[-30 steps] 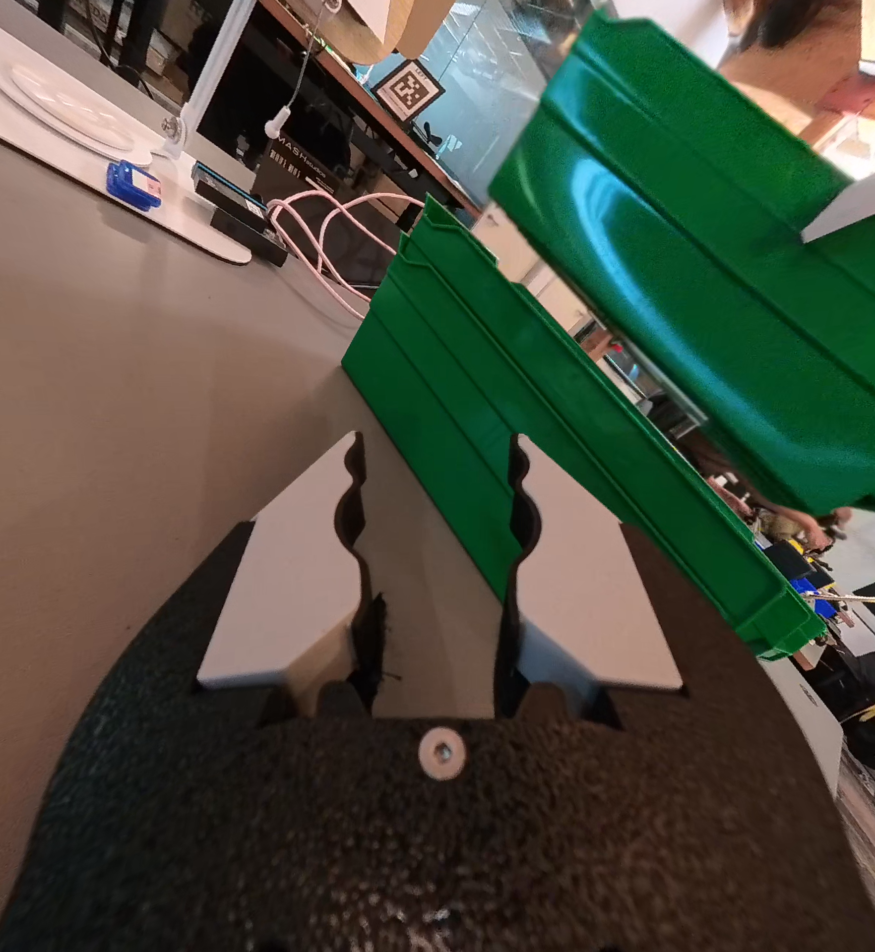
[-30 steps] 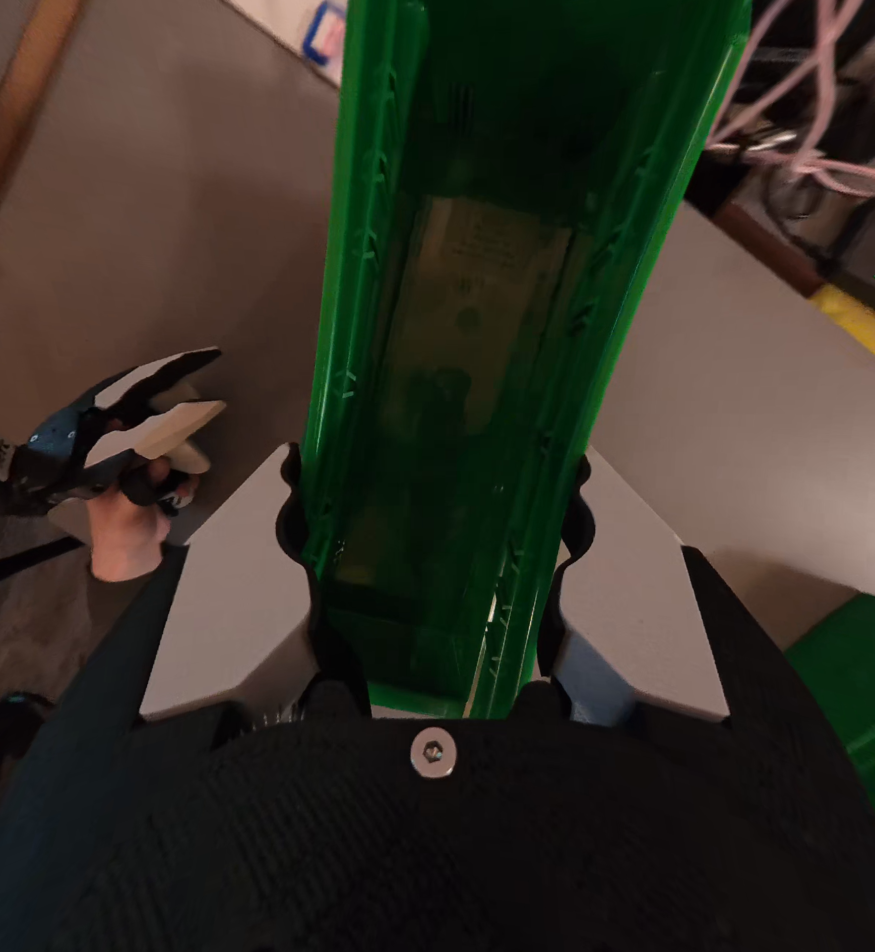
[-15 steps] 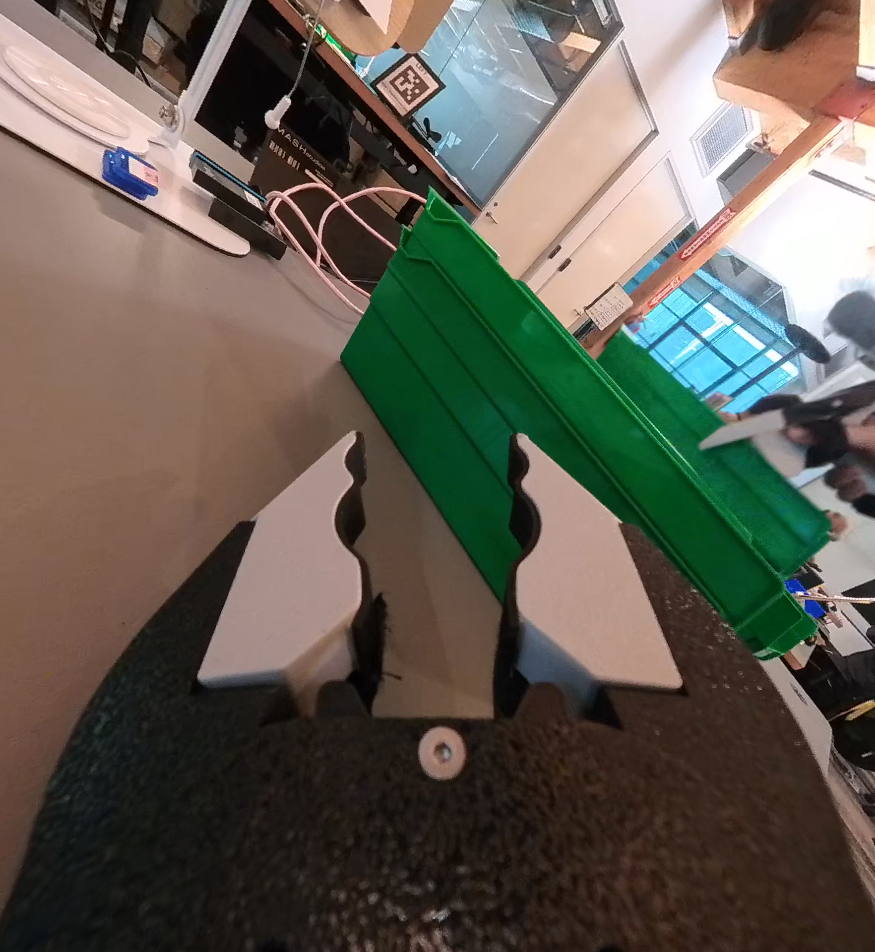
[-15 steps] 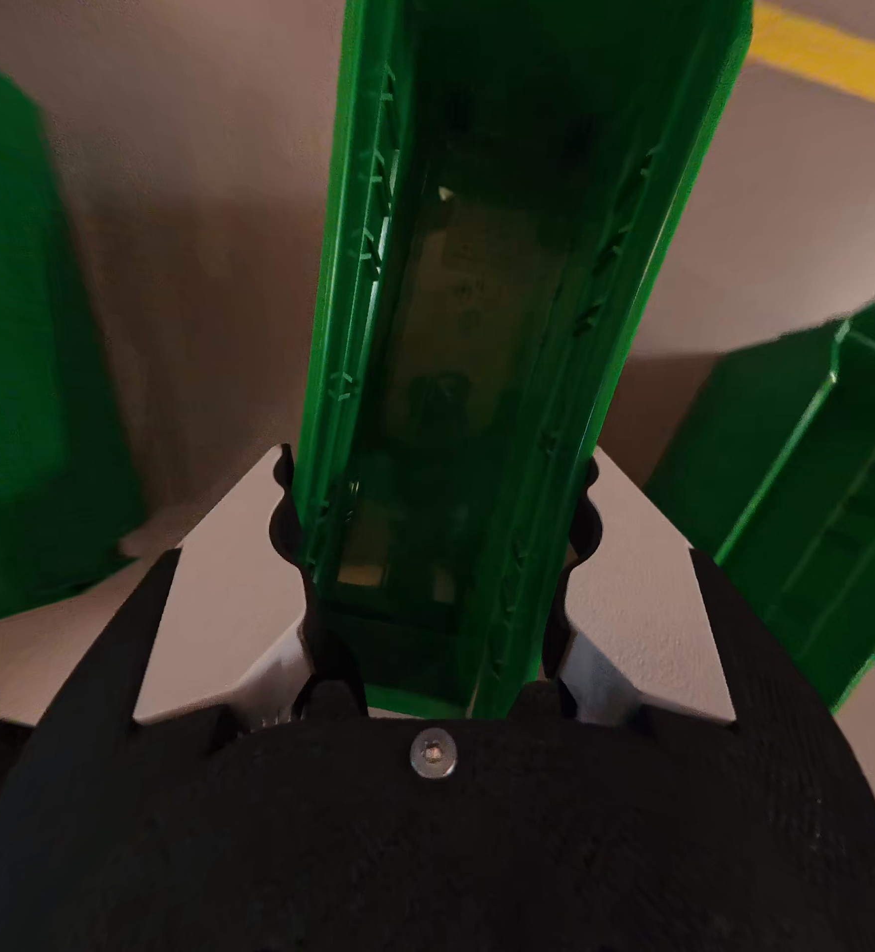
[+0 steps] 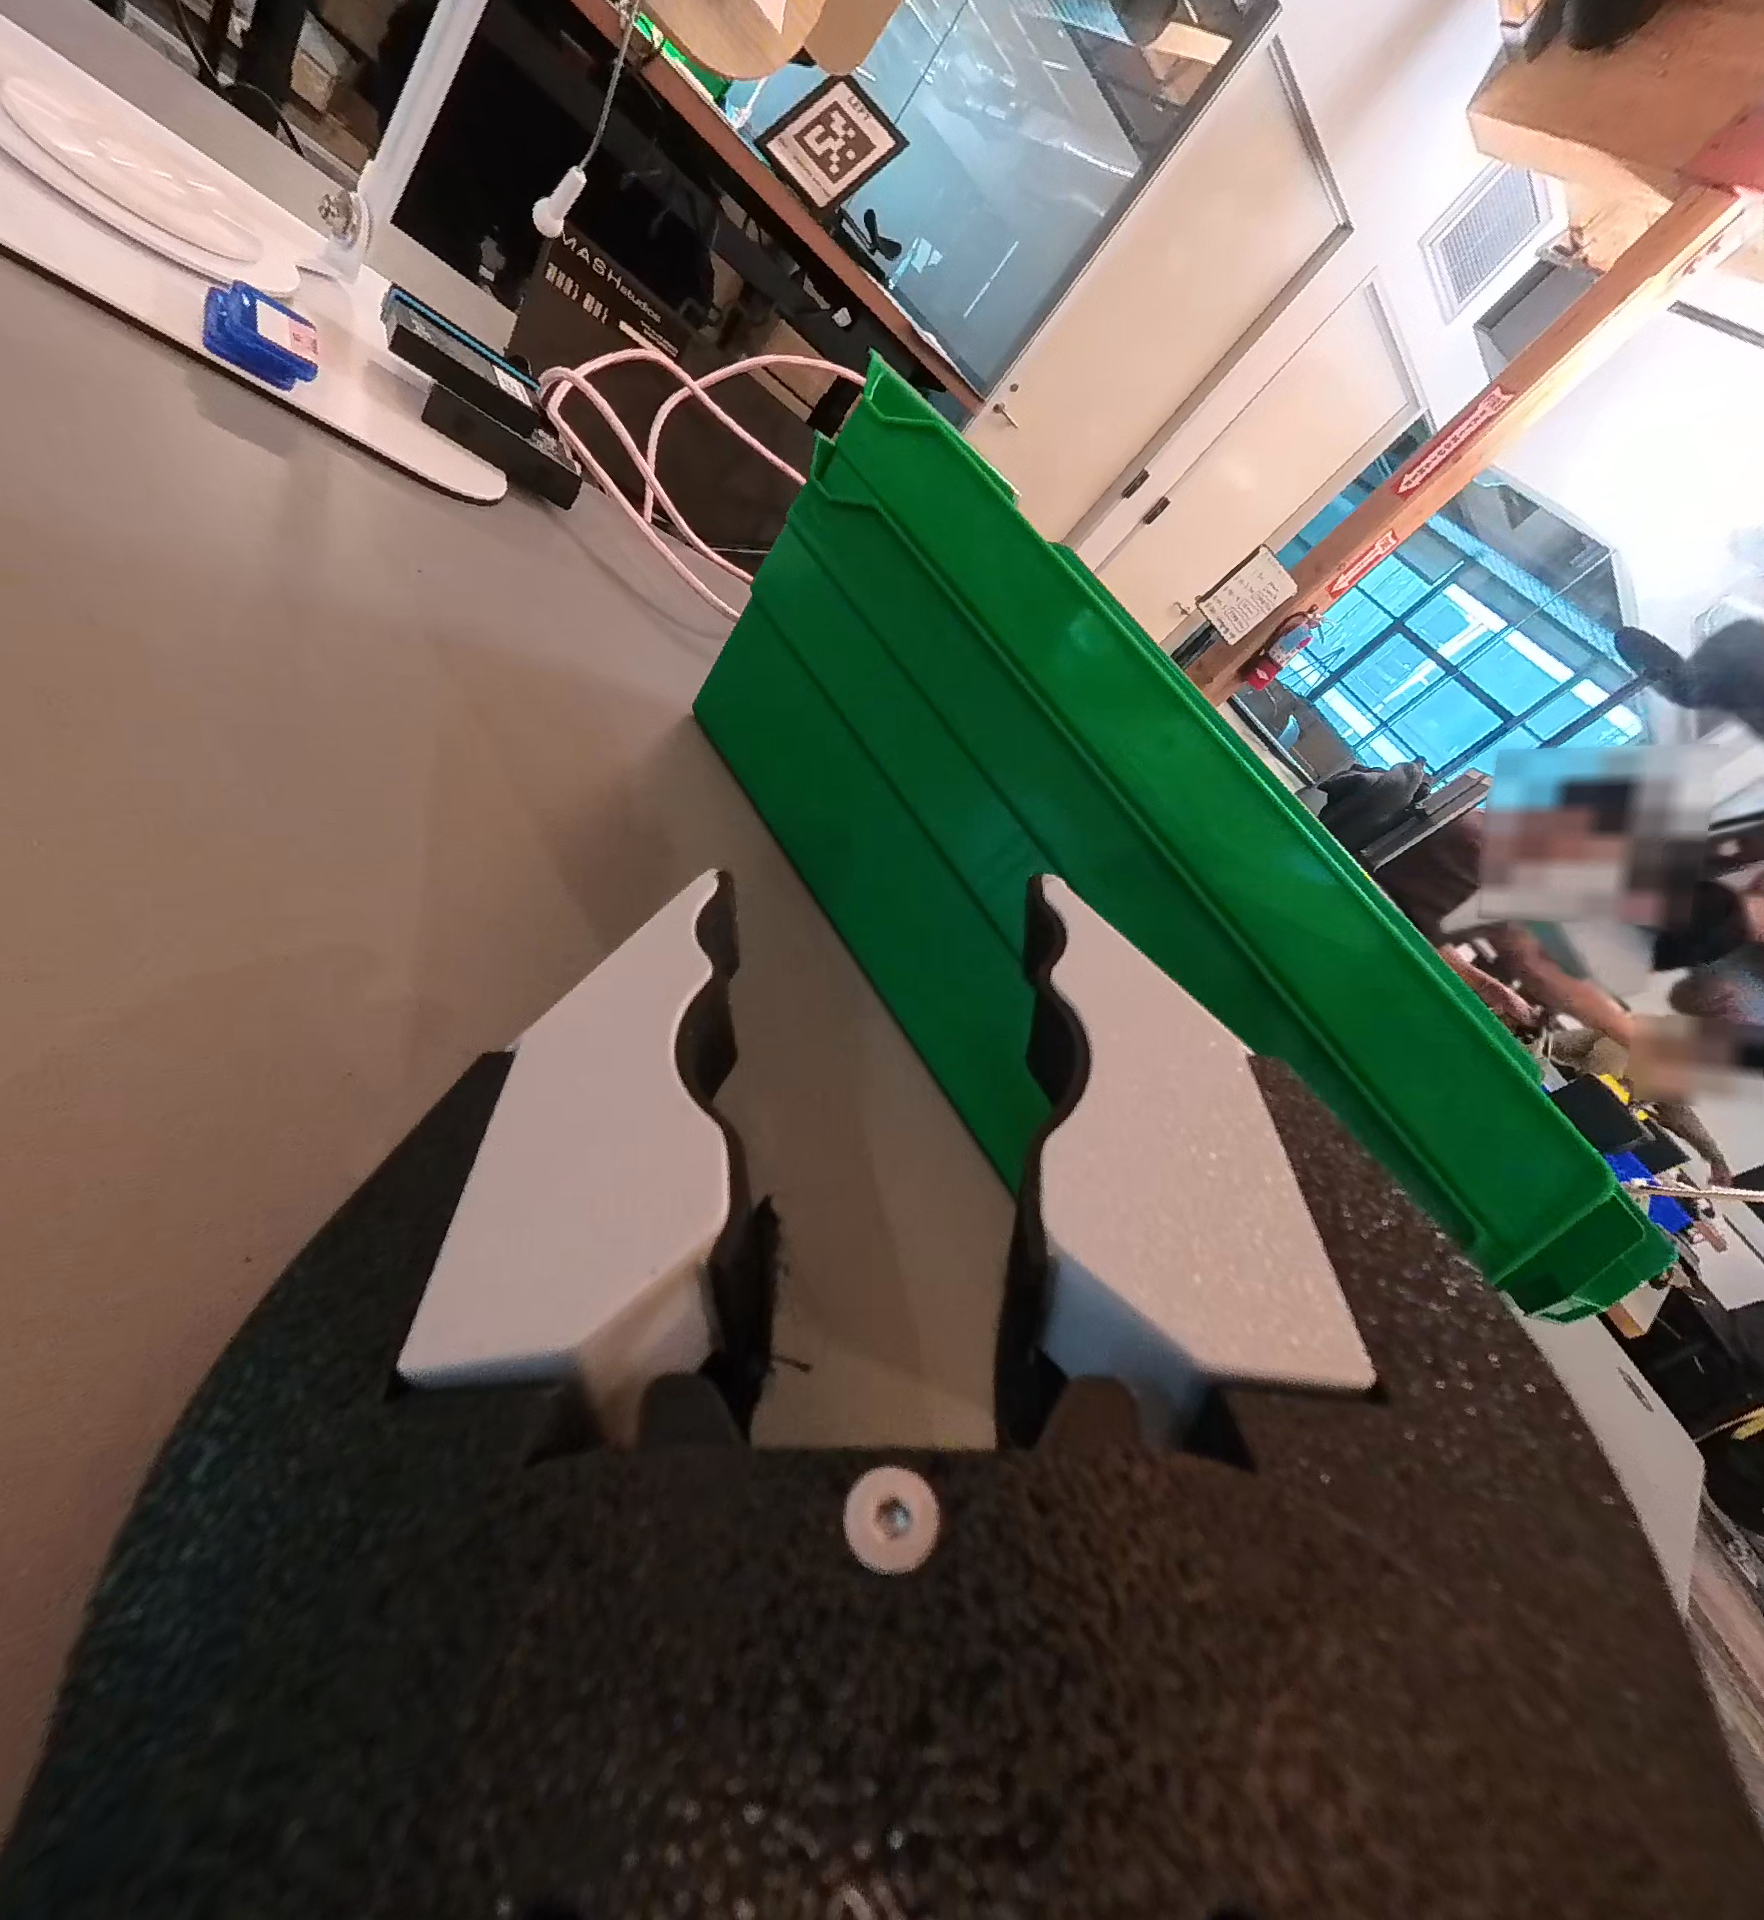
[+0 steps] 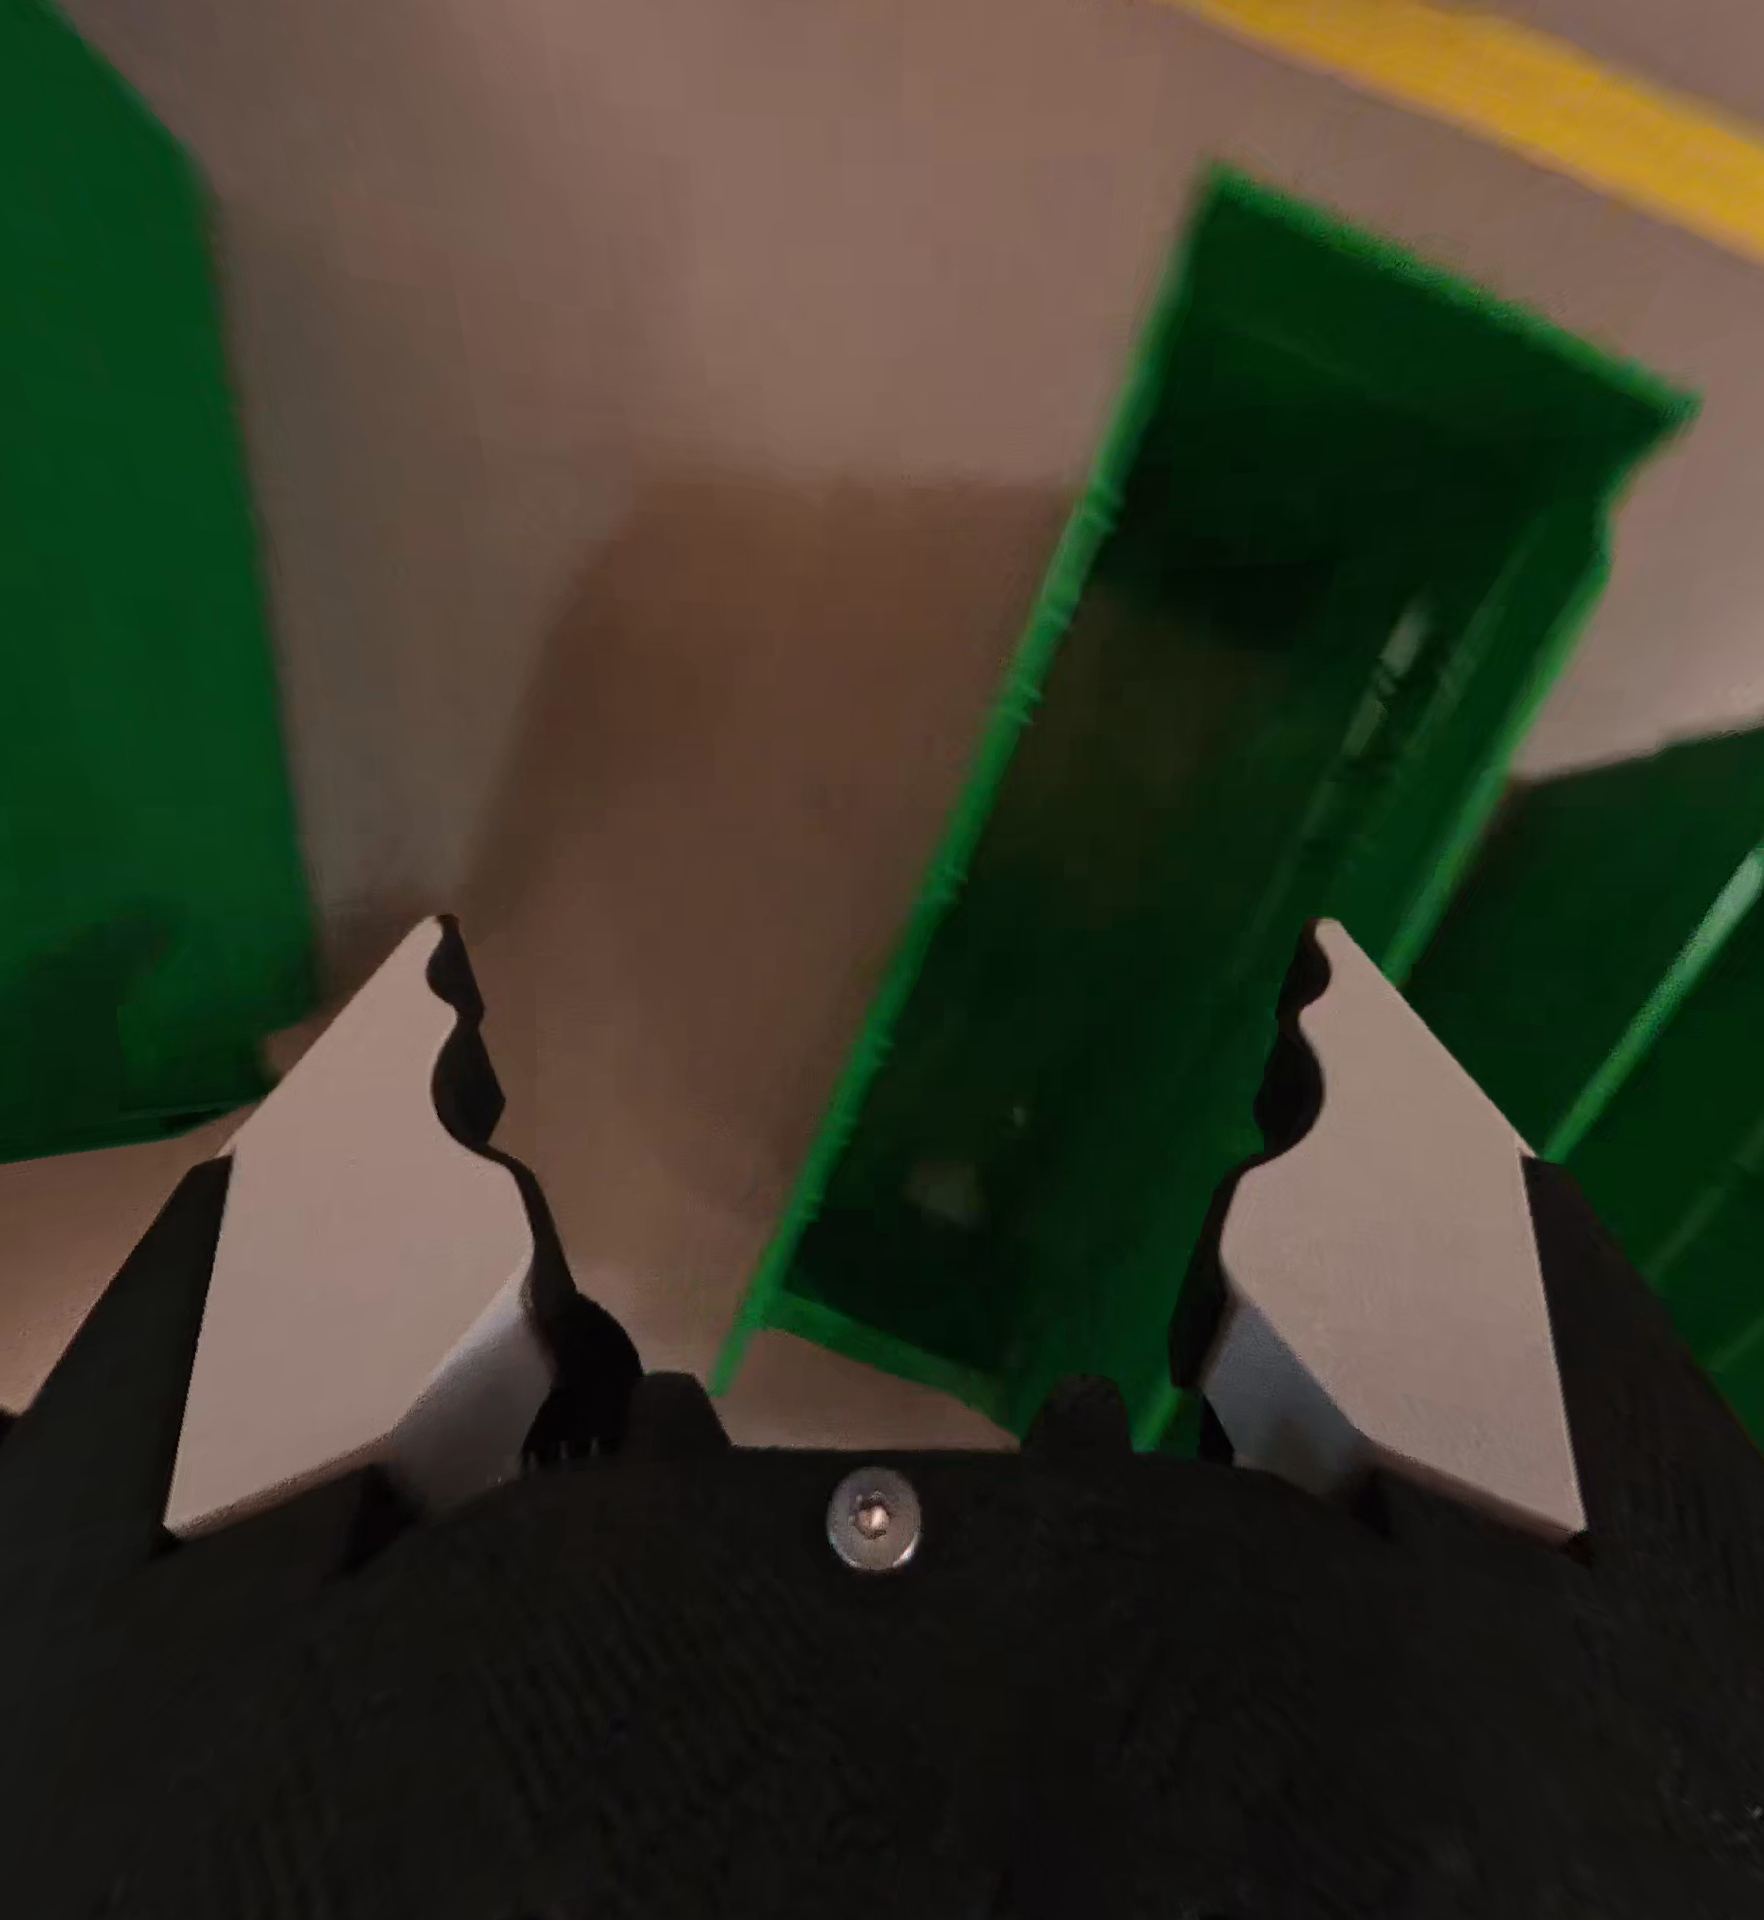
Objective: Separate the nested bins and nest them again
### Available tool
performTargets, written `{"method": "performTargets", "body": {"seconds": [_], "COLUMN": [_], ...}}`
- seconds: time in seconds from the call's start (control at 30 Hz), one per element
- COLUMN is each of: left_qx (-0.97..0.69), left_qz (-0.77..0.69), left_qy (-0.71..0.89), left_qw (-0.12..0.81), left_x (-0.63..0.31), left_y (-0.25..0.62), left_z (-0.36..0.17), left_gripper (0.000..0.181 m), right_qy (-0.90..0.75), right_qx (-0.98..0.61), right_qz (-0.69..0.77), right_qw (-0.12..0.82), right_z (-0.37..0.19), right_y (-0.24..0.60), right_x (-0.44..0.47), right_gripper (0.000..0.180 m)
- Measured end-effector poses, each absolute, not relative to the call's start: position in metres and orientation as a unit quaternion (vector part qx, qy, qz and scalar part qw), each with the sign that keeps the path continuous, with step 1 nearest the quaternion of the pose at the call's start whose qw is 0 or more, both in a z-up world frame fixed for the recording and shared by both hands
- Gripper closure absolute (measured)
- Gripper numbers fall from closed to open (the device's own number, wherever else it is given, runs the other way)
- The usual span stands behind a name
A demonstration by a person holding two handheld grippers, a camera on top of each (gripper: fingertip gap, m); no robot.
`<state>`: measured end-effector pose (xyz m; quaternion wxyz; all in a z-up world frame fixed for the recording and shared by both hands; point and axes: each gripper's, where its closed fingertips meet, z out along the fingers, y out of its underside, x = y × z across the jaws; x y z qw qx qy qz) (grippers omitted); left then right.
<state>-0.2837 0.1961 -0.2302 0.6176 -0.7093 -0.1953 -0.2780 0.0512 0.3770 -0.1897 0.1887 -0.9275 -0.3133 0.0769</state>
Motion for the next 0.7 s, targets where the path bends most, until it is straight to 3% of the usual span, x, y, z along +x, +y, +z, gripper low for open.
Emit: {"method": "performTargets", "body": {"seconds": [0.17,0.33,0.53,0.7], "left_qx": [-0.711,-0.732,-0.728,-0.72], "left_qz": [-0.275,-0.266,-0.269,-0.277], "left_qy": [-0.195,-0.174,-0.174,-0.178], "left_qw": [0.618,0.603,0.606,0.611], "left_x": [-0.284,-0.274,-0.274,-0.275], "left_y": [0.196,0.2,0.199,0.199], "left_z": [-0.231,-0.237,-0.235,-0.232], "left_gripper": [0.127,0.127,0.128,0.128], "right_qy": [-0.414,-0.482,-0.495,-0.483], "right_qx": [-0.871,-0.846,-0.854,-0.863], "right_qz": [0.205,0.19,0.099,0.094], "right_qw": [0.168,0.129,0.127,0.118], "right_z": [-0.154,-0.177,-0.212,-0.209], "right_y": [0.305,0.255,0.258,0.262], "right_x": [-0.07,-0.145,-0.172,-0.174], "right_gripper": [0.037,0.038,0.043,0.058]}}
